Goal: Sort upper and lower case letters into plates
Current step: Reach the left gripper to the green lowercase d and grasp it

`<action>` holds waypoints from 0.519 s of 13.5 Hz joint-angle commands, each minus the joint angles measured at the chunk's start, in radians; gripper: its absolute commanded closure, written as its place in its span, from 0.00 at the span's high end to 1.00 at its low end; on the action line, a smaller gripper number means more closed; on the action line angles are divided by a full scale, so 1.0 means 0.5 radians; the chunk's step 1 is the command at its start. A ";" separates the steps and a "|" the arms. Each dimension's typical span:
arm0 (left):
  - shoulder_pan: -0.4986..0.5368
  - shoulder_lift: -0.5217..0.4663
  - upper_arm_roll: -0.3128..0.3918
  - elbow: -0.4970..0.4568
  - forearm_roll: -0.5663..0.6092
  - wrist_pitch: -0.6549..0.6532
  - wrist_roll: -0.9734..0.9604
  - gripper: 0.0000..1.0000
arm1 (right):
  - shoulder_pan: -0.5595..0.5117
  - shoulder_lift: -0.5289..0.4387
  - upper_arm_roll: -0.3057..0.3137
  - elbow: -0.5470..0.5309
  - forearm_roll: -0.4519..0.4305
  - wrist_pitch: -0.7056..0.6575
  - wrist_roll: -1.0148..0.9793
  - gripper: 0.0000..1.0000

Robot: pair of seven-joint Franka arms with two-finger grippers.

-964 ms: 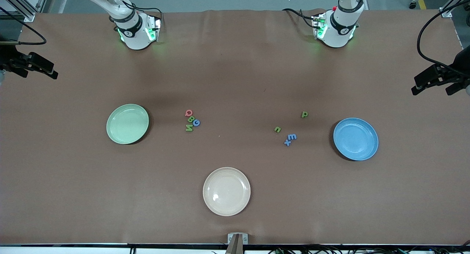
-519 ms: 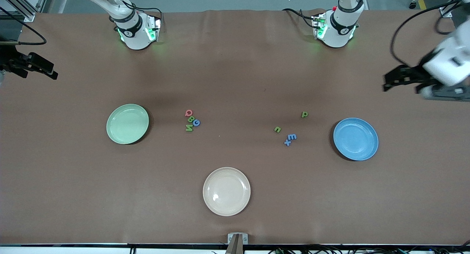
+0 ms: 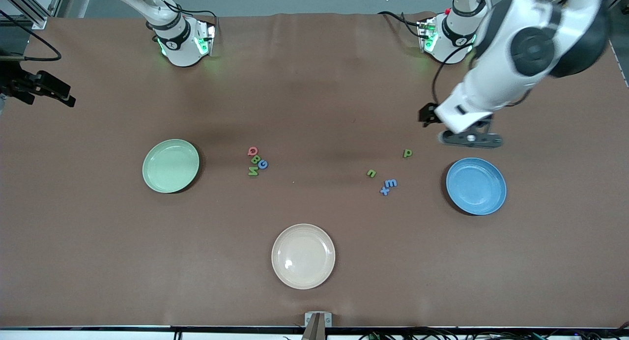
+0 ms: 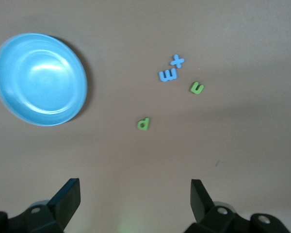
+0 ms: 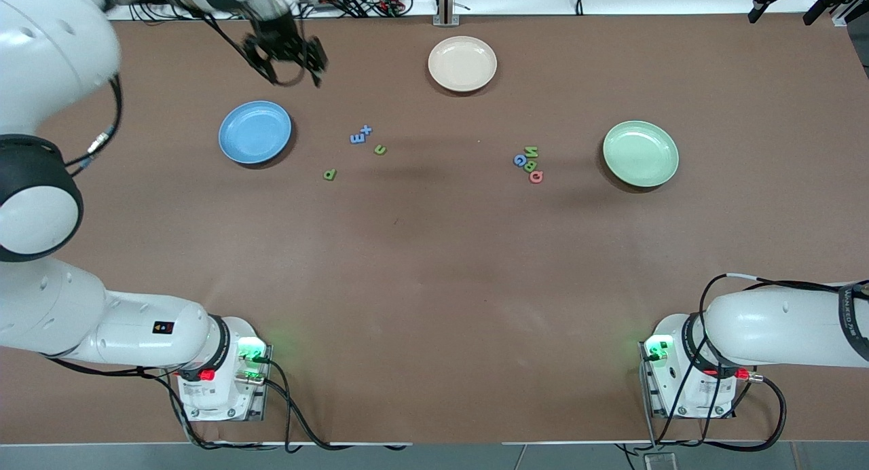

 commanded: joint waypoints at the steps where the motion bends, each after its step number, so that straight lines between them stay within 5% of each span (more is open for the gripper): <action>1: 0.020 -0.050 -0.070 -0.327 0.031 0.319 -0.028 1.00 | 0.000 -0.046 0.008 -0.047 -0.031 0.024 0.002 1.00; 7: 0.020 0.066 -0.089 -0.775 0.148 0.963 -0.062 1.00 | 0.000 -0.046 0.008 -0.050 -0.027 0.021 0.002 1.00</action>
